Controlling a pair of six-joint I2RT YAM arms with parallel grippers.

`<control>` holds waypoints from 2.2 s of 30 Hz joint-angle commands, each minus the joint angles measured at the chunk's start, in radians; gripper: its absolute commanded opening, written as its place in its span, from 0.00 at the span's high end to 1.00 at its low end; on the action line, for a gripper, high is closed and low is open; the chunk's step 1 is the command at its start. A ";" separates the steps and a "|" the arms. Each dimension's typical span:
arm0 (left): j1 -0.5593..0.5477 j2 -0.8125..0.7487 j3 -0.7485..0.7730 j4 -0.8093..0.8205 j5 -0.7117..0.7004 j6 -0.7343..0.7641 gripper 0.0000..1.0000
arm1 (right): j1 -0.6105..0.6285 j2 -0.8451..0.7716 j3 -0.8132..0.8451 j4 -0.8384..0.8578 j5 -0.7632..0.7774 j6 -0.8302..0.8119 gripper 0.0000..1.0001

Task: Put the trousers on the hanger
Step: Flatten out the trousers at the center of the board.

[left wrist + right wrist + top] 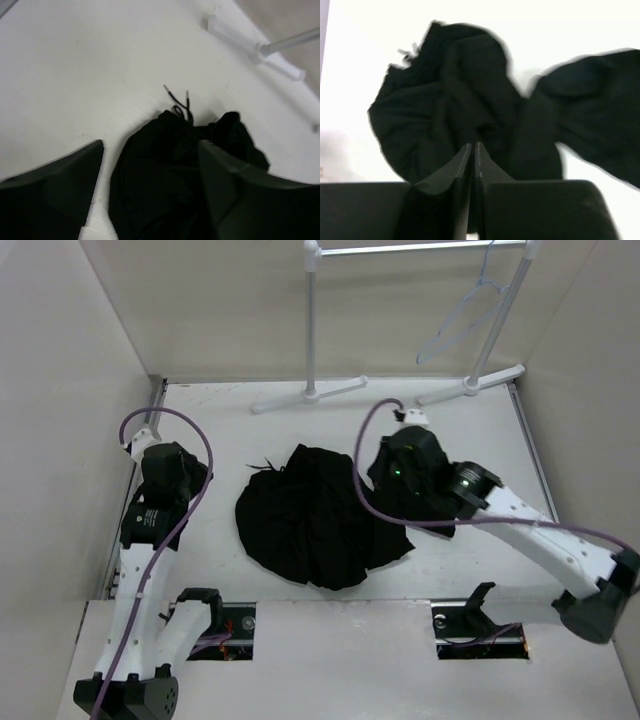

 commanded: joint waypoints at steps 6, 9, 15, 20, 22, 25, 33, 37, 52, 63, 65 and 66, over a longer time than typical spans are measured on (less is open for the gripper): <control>0.098 -0.013 -0.047 -0.090 0.035 -0.093 0.86 | 0.114 0.466 0.319 0.158 -0.092 -0.028 0.45; 0.114 -0.064 -0.092 -0.118 0.033 -0.113 0.64 | 0.149 0.630 0.451 0.133 -0.110 -0.042 0.36; 0.111 -0.148 -0.155 -0.153 0.039 -0.128 0.38 | 0.180 0.896 0.684 0.055 -0.104 -0.057 0.25; 0.108 -0.178 -0.175 -0.164 0.032 -0.151 0.36 | 0.192 1.091 0.905 -0.041 -0.092 -0.065 0.16; 0.115 -0.172 -0.181 -0.184 0.030 -0.167 0.36 | 0.200 1.175 0.989 -0.078 -0.087 -0.061 0.14; 0.126 -0.168 -0.190 -0.224 -0.017 -0.190 0.36 | 0.200 1.273 1.077 -0.117 -0.078 -0.028 0.16; 0.126 -0.222 -0.185 -0.261 -0.103 -0.240 0.36 | 0.177 1.419 1.261 -0.117 -0.109 0.058 0.86; 0.138 -0.259 -0.196 -0.268 -0.093 -0.242 0.36 | 0.161 1.293 1.199 -0.082 -0.095 0.067 0.98; 0.157 -0.129 -0.023 -0.121 -0.067 -0.257 0.35 | 0.077 0.632 1.495 0.145 -0.275 0.065 0.97; 0.138 0.000 0.121 -0.080 -0.111 -0.194 0.32 | -0.381 -0.444 0.017 0.403 -0.383 0.249 0.91; 0.128 0.012 0.105 -0.075 -0.109 -0.187 0.32 | -0.493 -0.565 -0.175 0.390 -0.464 0.289 0.91; 0.117 0.014 0.086 -0.073 -0.111 -0.182 0.33 | -0.535 -0.593 -0.226 0.374 -0.495 0.311 0.91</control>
